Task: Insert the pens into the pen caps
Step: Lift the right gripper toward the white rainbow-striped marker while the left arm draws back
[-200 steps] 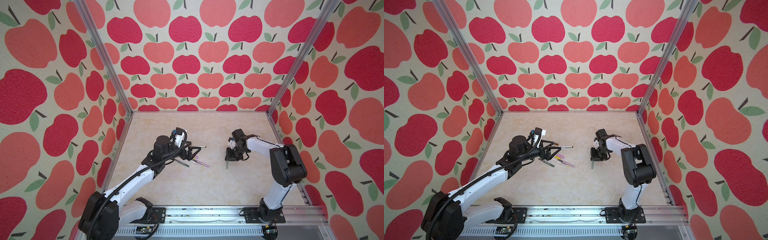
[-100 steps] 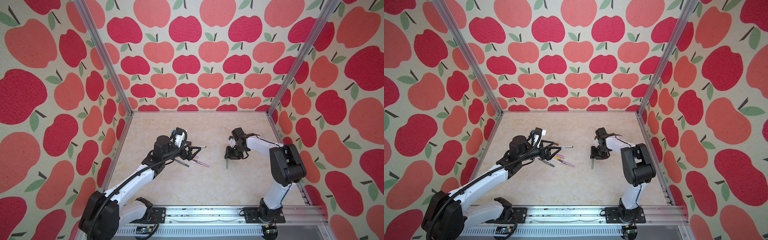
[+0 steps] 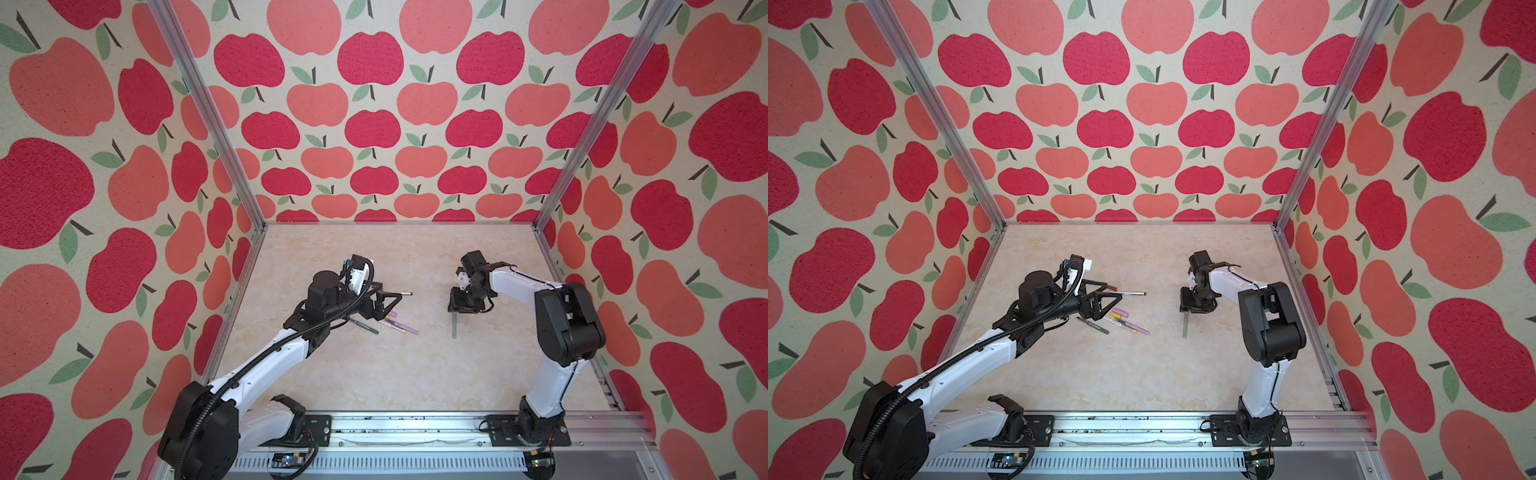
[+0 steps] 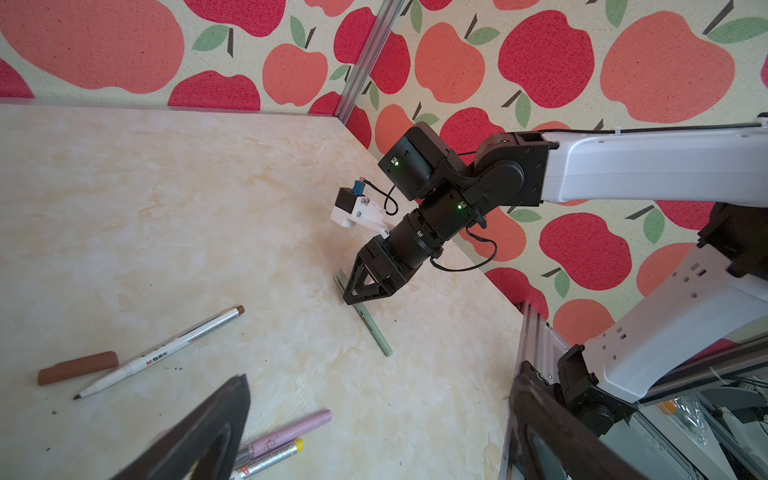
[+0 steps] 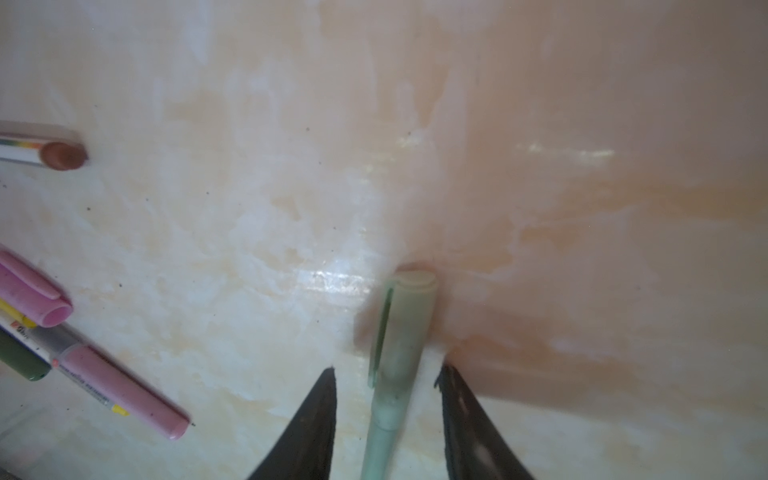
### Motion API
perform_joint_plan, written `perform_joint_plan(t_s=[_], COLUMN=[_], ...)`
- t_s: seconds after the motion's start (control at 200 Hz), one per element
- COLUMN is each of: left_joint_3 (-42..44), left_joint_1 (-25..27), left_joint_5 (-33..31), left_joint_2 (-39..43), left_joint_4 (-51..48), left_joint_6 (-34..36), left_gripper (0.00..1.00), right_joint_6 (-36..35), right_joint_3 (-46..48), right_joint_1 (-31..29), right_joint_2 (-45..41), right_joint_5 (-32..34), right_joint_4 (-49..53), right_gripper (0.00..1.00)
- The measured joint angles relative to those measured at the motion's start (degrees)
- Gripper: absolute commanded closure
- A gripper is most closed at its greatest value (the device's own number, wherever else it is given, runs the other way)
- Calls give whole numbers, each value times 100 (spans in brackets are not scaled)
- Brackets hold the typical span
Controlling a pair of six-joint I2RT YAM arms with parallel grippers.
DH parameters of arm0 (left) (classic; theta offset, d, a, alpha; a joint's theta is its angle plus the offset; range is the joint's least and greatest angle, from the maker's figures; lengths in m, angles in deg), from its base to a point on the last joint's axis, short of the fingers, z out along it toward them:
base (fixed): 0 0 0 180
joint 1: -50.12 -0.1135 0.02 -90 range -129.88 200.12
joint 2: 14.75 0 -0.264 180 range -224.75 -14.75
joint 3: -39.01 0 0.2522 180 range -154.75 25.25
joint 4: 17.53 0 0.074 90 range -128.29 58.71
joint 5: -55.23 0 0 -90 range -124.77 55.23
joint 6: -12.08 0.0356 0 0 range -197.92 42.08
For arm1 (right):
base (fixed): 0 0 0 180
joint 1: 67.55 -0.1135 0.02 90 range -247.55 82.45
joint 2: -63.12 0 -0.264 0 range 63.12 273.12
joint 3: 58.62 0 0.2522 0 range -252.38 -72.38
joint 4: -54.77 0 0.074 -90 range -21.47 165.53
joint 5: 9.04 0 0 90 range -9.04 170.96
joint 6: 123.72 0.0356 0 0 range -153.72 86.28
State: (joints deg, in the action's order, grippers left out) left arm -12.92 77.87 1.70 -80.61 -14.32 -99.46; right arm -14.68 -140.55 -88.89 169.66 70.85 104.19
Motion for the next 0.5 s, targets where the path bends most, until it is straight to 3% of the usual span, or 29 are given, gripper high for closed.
perform_joint_plan(t_s=[0.5], left_joint_3=[0], left_joint_1=[-4], left_joint_5=[0], left_joint_2=[-31], left_joint_4=[13], left_joint_6=[-2], left_gripper=[1], right_joint_6=[0], right_joint_3=[-247], right_joint_1=[-15], right_joint_2=[195], right_joint_5=[-90], right_joint_4=[-24], right_gripper=[57])
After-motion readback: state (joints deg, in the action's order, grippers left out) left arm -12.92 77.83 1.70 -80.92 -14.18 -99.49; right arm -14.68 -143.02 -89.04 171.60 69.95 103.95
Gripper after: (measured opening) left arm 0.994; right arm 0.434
